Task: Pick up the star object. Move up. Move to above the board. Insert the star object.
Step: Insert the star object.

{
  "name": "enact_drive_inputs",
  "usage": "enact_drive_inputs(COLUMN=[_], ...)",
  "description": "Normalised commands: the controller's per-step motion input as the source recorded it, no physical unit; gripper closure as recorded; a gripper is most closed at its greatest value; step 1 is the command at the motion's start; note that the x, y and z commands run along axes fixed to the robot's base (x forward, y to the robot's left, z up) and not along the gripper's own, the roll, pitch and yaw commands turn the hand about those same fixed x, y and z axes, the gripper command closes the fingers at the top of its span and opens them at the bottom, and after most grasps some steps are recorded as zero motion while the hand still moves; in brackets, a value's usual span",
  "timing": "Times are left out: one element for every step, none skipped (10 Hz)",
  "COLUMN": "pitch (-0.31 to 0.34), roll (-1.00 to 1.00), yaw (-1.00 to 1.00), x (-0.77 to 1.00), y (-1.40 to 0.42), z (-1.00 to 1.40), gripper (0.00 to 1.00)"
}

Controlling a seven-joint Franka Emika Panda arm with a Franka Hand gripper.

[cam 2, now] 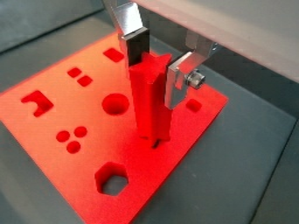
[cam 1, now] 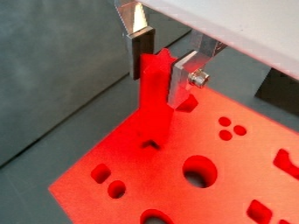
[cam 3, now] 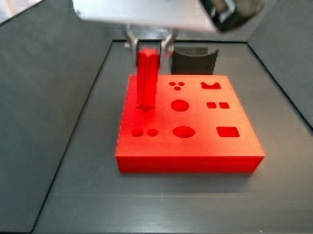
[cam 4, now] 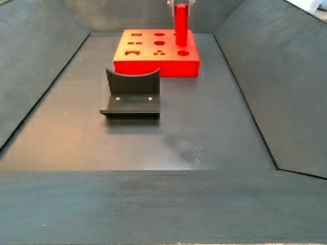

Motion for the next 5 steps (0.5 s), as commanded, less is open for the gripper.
enact_drive_inputs(pitch=[-0.001, 0.0, 0.0, -0.003, -0.024], roll=[0.08, 0.08, 0.1, 0.11, 0.14], yaw=[0.0, 0.0, 0.0, 0.0, 0.0], x=[0.0, 0.06, 0.05, 0.06, 0.0], y=[0.0, -0.01, -0.03, -0.04, -0.07], z=[-0.5, -0.48, -0.52, -0.59, -0.66], gripper=[1.0, 1.0, 1.0, 1.0, 1.0])
